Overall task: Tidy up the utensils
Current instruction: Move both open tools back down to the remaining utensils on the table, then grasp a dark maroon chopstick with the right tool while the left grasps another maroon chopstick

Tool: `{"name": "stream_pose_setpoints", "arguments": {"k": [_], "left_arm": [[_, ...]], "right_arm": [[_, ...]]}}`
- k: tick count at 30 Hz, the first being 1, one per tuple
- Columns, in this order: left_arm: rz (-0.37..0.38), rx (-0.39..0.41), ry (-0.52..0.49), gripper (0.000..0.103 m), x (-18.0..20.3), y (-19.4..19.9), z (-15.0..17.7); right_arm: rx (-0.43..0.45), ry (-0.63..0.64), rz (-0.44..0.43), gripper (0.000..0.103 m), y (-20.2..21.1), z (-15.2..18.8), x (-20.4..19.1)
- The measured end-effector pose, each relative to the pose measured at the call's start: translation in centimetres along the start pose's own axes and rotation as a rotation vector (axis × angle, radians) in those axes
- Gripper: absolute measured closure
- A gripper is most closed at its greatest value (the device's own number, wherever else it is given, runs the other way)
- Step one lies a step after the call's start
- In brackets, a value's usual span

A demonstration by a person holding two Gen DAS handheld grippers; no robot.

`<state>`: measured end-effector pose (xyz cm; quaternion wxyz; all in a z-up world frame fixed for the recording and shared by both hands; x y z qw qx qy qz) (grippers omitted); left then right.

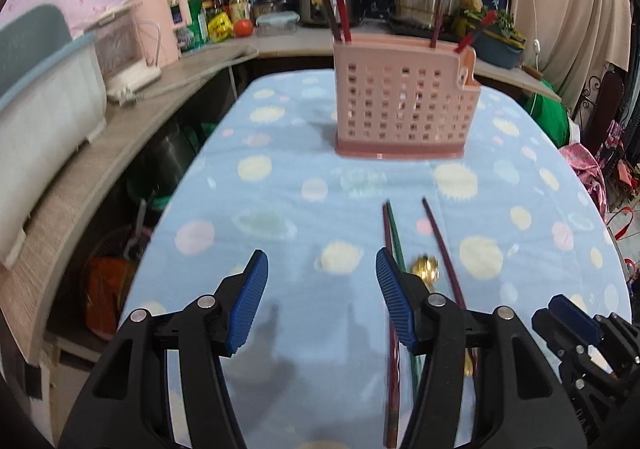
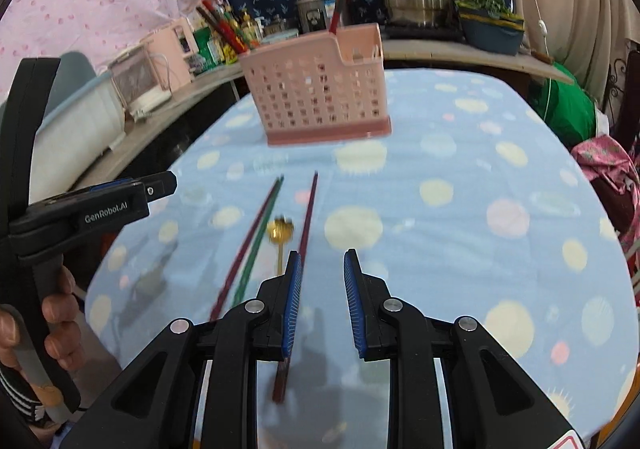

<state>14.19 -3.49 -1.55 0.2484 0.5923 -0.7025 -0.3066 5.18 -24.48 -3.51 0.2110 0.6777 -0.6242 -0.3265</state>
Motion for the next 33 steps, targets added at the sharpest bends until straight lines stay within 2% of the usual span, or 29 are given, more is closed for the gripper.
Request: {"name": "stream_pose_setpoints", "arguments": {"k": [7,22,25,29,33], "left_arm": [[0.018,-0.065,0.010,0.050,0.2,-0.5,3.7],[0.065,-0.140,-0.015,0.050,0.9,-0.5,7.9],[0.077,-0.144,-0.023,0.050,1.2,-0.3,8.3],[0.093,-0.155,-0.037,0.050,1.7,-0.1,9.0],[0.101,-0.162,-0.048,0.050,2.2,0.0,9.4]], "right_arm": [[-0.060,0.001,-0.023,0.081,-0.2,3.8,-0.6],[-0.100,0.022,-0.051,0.081,-1.2,5.5,-2.3],[-0.100,0.018,-0.046,0.084,-1.4,5.6,-2.1],[-0.099,0.000,-0.034,0.096,-1.5,5.7,-1.4],[-0.097,-0.009,-0.039,0.096,-1.5,5.7,-1.1]]}}
Point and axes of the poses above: each gripper's, at about its wrist camera, not at the fingertips, and y roughly against the way its jaws point, x to its right, z to its underside, the point moved 2 cm from there along -y, roughly the way its jaws point, and after that the axes turned 1 degree about x, right-handed, at the moved point
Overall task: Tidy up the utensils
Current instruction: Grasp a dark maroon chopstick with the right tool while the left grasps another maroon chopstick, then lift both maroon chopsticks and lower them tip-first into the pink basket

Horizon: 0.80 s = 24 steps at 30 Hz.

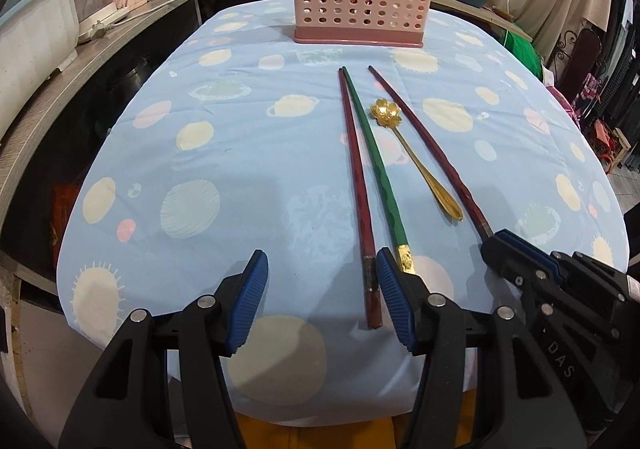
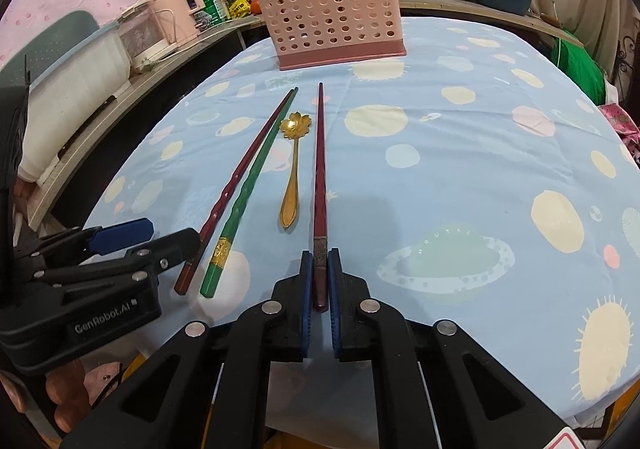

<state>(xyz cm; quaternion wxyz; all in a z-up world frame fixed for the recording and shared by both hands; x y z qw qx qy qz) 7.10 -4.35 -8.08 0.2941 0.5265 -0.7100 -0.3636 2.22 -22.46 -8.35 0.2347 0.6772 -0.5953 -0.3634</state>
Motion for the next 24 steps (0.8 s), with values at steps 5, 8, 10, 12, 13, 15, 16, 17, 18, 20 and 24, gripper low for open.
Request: {"name": "stream_pose_setpoints", "arguments": {"k": [5,8,10,12,13,15,16,17,18,20,24], "left_arm": [[0.006,-0.019,0.000,0.050,0.06,-0.46,0.40],[0.004,-0.017,-0.002,0.050,0.05,-0.46,0.44],[0.008,-0.014,-0.005,0.054,0.13,-0.39,0.46],[0.008,-0.012,-0.011,0.058,0.23,-0.35,0.53],[0.007,-0.012,-0.014,0.061,0.30,-0.32,0.59],[0.011,-0.011,-0.016,0.064,0.37,-0.25,0.63],[0.013,-0.011,-0.017,0.069,0.38,-0.22,0.64],[0.015,-0.012,-0.018,0.074,0.39,-0.20,0.63],[0.018,-0.013,-0.019,0.076,0.40,-0.16,0.64],[0.024,-0.016,-0.020,0.085,0.42,-0.09,0.67],[0.036,-0.022,-0.021,0.096,0.46,-0.06,0.68]], "right_arm": [[0.001,-0.006,-0.002,0.096,0.08,-0.01,0.22],[0.001,-0.006,-0.002,0.096,0.08,0.00,0.23],[0.002,-0.006,-0.001,0.096,0.08,-0.02,0.30],[0.002,-0.006,-0.002,0.096,0.08,0.00,0.27],[0.002,-0.006,-0.002,0.096,0.08,0.00,0.28],[0.002,-0.006,-0.002,0.096,0.09,0.04,0.25],[0.002,-0.007,-0.002,0.096,0.10,0.03,0.32],[0.002,-0.006,-0.002,0.096,0.09,0.05,0.25],[0.002,-0.006,-0.002,0.096,0.09,0.05,0.25],[0.002,-0.006,-0.002,0.096,0.10,0.05,0.29],[0.002,-0.005,-0.002,0.096,0.10,0.05,0.30]]}}
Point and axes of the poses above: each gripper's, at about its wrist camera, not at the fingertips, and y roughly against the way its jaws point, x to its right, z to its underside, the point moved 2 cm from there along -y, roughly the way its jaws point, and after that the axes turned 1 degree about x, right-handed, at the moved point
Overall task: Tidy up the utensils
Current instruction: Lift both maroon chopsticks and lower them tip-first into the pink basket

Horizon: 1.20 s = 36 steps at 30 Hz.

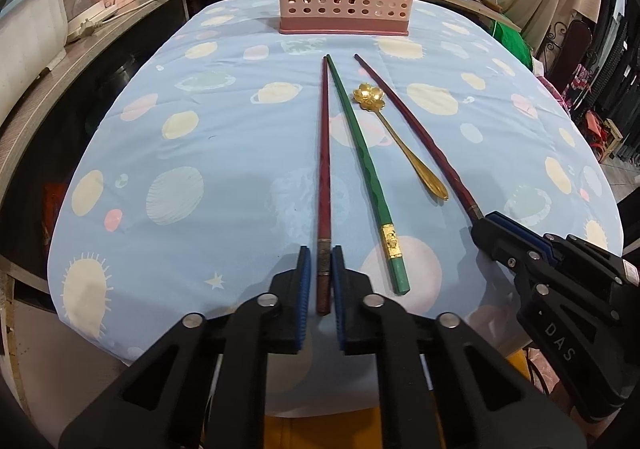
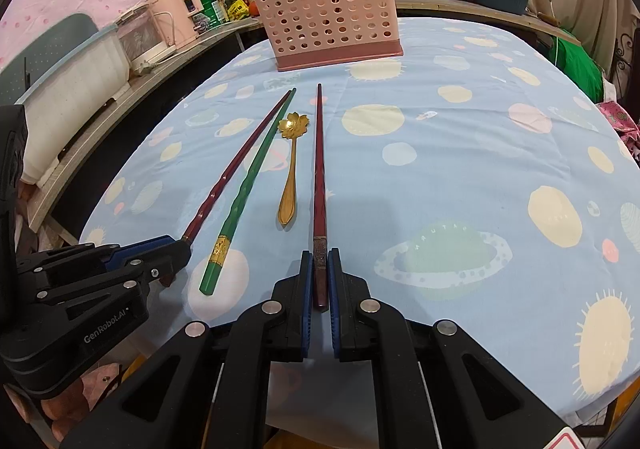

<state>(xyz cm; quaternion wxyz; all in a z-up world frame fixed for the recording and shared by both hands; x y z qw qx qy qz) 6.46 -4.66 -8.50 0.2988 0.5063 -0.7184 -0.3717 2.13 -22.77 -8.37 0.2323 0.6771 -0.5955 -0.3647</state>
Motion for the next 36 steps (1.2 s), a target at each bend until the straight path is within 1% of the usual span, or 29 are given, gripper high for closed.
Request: {"name": "stream_pose_setpoints", "arguments": {"k": [4,8,14,18,24,30,36], "left_arm": [[0.014,-0.005,0.003,0.096,0.1,0.1,-0.1],[0.015,0.011,0.010,0.096,-0.1,0.9,-0.6],[0.024,0.051,0.037,0.096,-0.8,2.7,-2.1],[0.038,0.096,0.063,0.096,-1.4,4.5,-3.6],[0.049,0.184,0.081,0.096,-1.9,7.3,-6.6],[0.052,0.276,0.096,0.096,-2.5,9.7,-10.3],[0.057,0.345,0.103,0.096,-3.0,11.3,-13.9]], "right_arm": [[0.001,0.003,0.002,0.096,0.2,0.0,-0.1],[0.021,-0.009,0.002,0.096,0.9,-0.3,0.2],[0.067,-0.039,0.002,0.096,2.6,-1.6,0.8],[0.113,-0.048,0.004,0.096,4.0,-3.0,1.1],[0.206,-0.060,-0.009,0.096,6.8,-6.2,1.6],[0.320,-0.055,-0.014,0.096,9.5,-10.5,2.1],[0.391,-0.066,-0.034,0.096,10.6,-14.0,2.6]]}}
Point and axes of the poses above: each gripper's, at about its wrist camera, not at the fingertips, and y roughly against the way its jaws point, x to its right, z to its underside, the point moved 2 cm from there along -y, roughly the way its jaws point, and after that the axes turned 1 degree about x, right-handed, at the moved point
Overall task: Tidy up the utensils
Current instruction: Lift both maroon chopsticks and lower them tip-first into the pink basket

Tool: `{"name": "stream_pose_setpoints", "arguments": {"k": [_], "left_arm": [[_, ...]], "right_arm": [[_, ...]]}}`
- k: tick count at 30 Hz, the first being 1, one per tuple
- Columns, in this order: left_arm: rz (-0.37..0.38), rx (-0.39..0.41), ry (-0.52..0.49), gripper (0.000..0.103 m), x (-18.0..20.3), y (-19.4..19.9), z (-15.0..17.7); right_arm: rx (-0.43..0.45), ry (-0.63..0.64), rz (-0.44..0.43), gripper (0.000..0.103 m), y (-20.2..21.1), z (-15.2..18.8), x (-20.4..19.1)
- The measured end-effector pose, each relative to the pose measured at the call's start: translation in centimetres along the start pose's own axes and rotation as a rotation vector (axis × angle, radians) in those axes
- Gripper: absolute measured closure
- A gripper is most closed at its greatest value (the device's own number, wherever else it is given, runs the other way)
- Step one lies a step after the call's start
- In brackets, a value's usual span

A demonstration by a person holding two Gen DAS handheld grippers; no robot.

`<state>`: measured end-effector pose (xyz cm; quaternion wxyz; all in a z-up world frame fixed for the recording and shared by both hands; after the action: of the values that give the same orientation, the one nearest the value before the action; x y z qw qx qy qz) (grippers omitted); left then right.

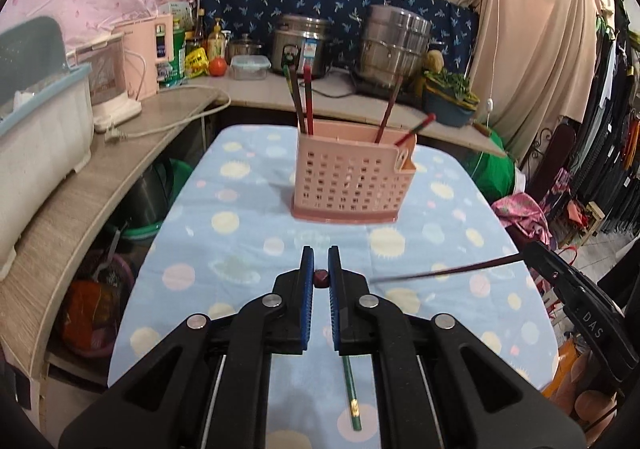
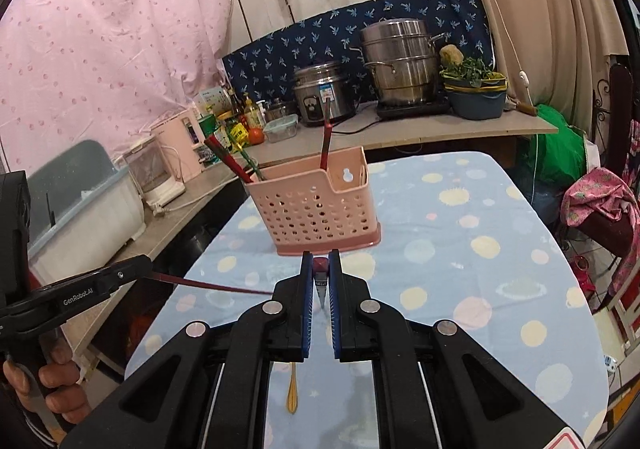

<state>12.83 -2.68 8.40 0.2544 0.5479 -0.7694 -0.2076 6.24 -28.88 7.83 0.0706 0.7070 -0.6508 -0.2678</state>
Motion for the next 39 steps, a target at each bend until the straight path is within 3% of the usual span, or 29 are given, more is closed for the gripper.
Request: {"name": "stream_pose_setpoints", "arguments": {"k": [15,29,33,39], "left_arm": [[0.071,0.110,0.015,0.096,0.7,0.1,-8.9],[0.054,0.318,0.000,0.096,1.8,1.2,-20.2],[0.038,0.379,0.007,0.096,1.6,0.7,-22.4],[0.019,0.400,0.000,0.096,1.6,-2.3,-23.5]], "right_arm": [[0.130,-0.011,-0.079,0.096,-1.0,-9.0,-0.6],[0.296,-0.032,-0.103,0.096,-4.1,-19.8,-1.3],[0.319,-0.056,-0.099,0.096,-5.9,-21.5,-0.9],[0.314,-0.029,-0.072,0.096,-9.2,-21.9,-1.3]]}}
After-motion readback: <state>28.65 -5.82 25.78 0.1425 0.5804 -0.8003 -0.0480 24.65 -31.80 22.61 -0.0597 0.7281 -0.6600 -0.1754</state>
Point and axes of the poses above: each gripper's, at about its wrist camera, not at the fingertips, and y roughly against the way its jaws point, x to its right, z to its underside, the point moved 2 cm from there along -y, roughly the way its jaws point, and after that the axes turned 1 degree about x, right-handed, at the moved point
